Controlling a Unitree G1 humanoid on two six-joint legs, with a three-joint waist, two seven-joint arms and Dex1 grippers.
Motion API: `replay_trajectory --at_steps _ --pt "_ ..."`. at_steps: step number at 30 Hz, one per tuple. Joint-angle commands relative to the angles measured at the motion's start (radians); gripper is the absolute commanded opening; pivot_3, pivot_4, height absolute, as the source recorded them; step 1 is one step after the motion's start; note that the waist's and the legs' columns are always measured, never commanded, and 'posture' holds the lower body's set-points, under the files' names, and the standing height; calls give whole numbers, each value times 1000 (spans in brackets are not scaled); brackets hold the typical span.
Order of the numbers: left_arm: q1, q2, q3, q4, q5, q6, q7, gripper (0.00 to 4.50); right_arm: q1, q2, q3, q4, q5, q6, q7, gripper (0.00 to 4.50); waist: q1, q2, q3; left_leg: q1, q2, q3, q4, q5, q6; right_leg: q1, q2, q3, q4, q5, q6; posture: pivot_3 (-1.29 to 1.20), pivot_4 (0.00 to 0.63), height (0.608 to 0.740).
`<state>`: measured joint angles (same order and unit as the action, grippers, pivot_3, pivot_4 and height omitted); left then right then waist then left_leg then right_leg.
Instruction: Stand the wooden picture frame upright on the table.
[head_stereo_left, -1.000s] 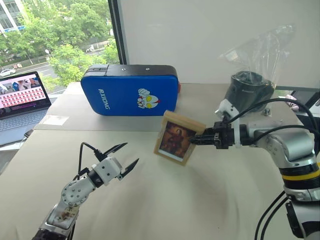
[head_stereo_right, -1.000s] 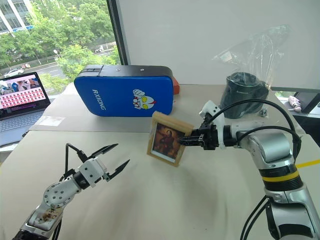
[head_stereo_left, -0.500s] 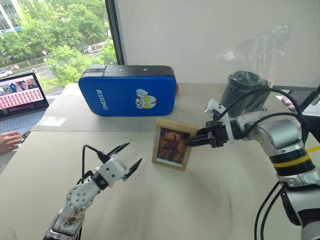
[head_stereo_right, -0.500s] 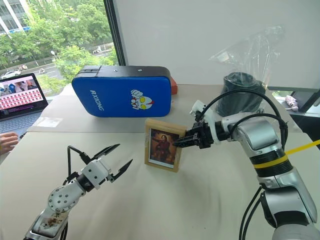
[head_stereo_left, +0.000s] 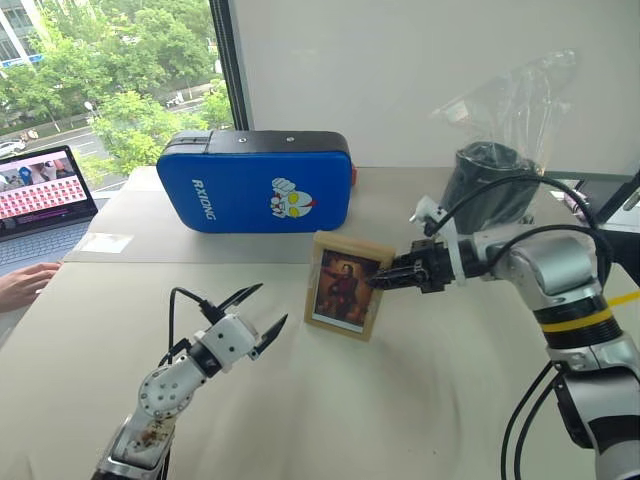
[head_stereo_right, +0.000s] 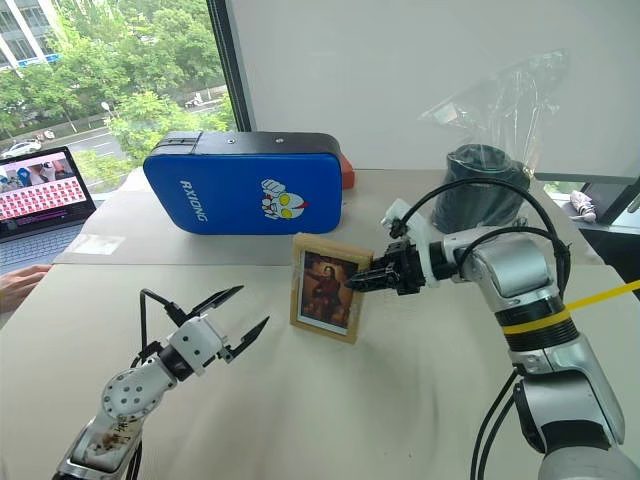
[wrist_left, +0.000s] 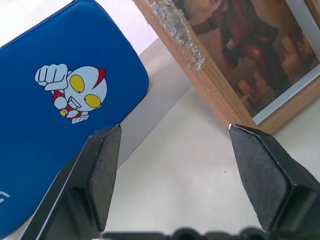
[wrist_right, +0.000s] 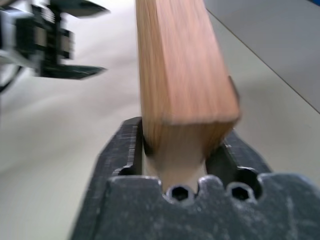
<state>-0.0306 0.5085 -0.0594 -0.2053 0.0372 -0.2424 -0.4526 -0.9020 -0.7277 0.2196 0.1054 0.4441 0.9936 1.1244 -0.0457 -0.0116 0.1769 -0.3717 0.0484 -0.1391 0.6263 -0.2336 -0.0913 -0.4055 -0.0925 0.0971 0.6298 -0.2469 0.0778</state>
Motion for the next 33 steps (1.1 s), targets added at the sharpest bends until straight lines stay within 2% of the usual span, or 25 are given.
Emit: replay_trajectory --at_steps 1,3,4,12,16,19,20,23,27,29,33 --pt "-6 -3 11 -19 -2 -7 -4 3731 1 8 -13 -9 -1 4 -10 3534 -1 0 0 0 0 0 0 0 0 0 0 0 0 0 0 0 150 740" --pt "-5 -2 13 -20 -3 -6 -5 3731 0 12 -16 -4 2 9 -11 4241 -2 0 0 -1 0 0 0 0 0 -1 0 0 0 0 0 0 150 740" --pt "-3 -2 14 -21 -3 -7 -6 3731 0 13 -18 -1 2 9 -11 4446 -2 0 0 -1 0 0 0 0 0 -1 0 0 0 0 0 0 150 740" --pt "25 0 33 -33 -7 -6 -2 3731 59 -70 -98 -82 59 51 11 4446 3 0 0 -2 0 0 0 0 0 -1 0 0 -1 0 0 0 150 740" --pt "66 -9 70 -55 -27 31 13 3731 202 -159 -184 -209 96 52 11 4446 7 0 0 -3 0 0 0 0 1 -1 0 0 -2 0 0 0 150 740" --pt "126 -55 126 -121 -82 153 60 3731 403 -162 -339 -330 73 48 -137 4446 9 -1 0 -3 0 0 0 0 1 -1 0 -1 -2 0 0 0 150 740" --pt "138 -81 149 -144 -97 205 90 3731 470 -117 -387 -379 39 41 -240 4446 9 -1 0 -3 0 0 0 -1 1 -1 0 -1 -2 0 1 0 150 740" --pt "147 -160 190 -200 -146 371 169 3731 622 121 -471 -543 -79 -20 -590 4446 2 -2 0 -2 0 0 1 -1 1 -1 0 0 -1 0 1 0 150 740" --pt "137 -239 215 -218 -186 504 238 3731 782 400 -501 -625 -240 -201 -923 4446 0 -1 0 0 0 0 0 1 -1 -1 0 1 1 -5 8 0 150 740" --pt "126 -281 225 -214 -208 551 271 3731 853 523 -478 -643 -283 -325 -1016 4446 1 -1 0 -1 0 0 0 1 -3 0 0 1 1 -4 9 0 150 740" --pt "125 -291 188 -207 -180 557 270 3731 930 586 -375 -612 -392 -476 -1083 4446 -1 -1 0 0 0 0 0 1 -3 0 0 1 0 -4 9 0 150 740"
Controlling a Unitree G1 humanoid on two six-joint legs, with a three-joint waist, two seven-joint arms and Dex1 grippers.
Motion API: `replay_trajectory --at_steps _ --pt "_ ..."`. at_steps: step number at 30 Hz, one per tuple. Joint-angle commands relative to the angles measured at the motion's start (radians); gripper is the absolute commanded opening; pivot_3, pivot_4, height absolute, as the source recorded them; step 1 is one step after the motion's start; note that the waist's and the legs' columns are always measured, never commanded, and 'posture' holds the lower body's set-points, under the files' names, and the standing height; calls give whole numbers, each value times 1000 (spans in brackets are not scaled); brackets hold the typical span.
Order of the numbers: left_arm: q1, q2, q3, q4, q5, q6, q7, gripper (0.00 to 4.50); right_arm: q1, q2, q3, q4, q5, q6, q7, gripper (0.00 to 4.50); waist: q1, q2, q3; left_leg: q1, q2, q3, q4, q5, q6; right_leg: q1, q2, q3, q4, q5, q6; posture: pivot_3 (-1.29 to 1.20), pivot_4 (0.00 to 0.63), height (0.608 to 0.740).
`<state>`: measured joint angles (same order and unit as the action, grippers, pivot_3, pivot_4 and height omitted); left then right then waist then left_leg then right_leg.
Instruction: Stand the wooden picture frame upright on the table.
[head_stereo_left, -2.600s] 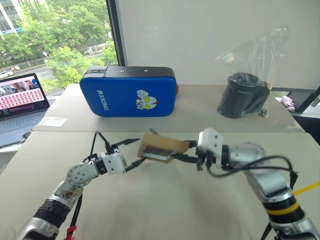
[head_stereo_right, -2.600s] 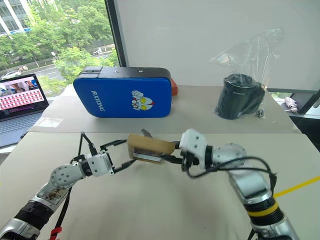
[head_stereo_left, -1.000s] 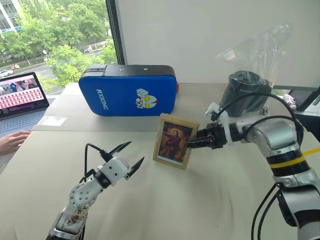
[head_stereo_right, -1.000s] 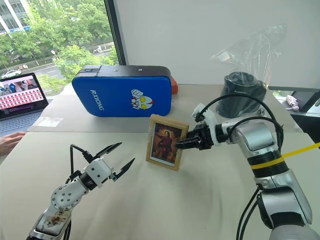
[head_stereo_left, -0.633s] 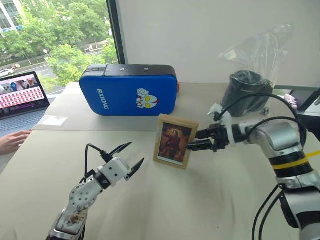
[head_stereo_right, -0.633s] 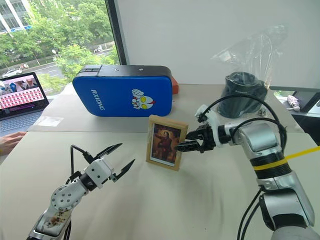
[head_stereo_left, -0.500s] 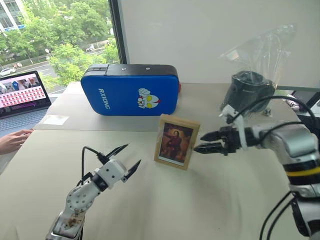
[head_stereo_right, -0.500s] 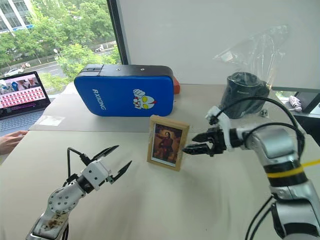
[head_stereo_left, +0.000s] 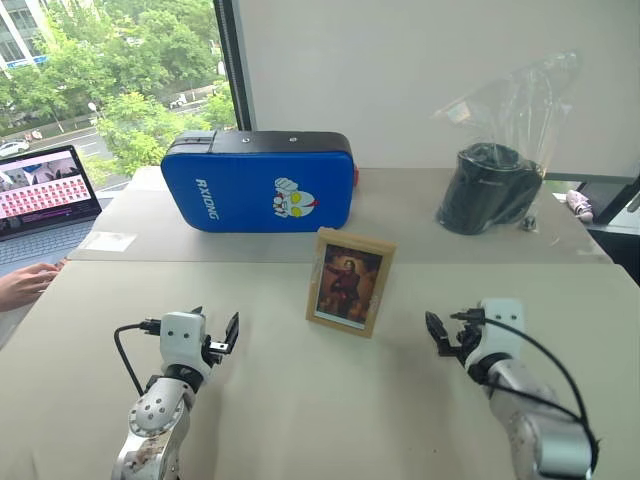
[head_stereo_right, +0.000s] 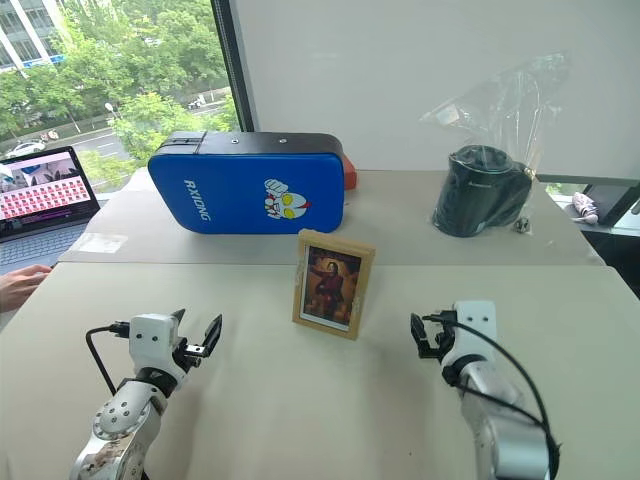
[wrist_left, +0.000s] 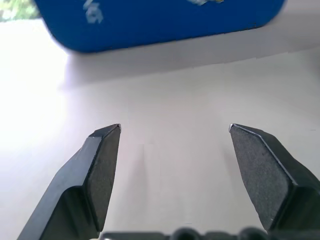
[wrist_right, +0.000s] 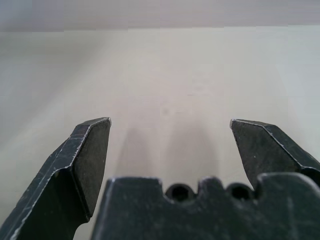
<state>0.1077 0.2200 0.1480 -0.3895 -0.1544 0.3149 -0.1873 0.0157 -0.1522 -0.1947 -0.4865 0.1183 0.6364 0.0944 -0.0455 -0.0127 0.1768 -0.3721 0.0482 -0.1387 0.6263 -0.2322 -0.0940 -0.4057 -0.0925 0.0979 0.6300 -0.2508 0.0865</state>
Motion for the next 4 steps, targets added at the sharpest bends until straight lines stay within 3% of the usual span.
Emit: replay_trajectory --at_steps 1,4 --pt "-19 -11 -17 -18 8 5 16 3731 13 20 41 -5 -68 -143 -58 4446 -3 0 0 0 0 0 0 0 0 0 0 0 0 0 0 0 150 740" --pt "-40 -24 -21 -4 13 14 33 3731 3 19 32 30 -74 -174 -63 4446 -3 0 0 1 0 0 0 0 0 0 0 0 0 0 -1 0 150 740"
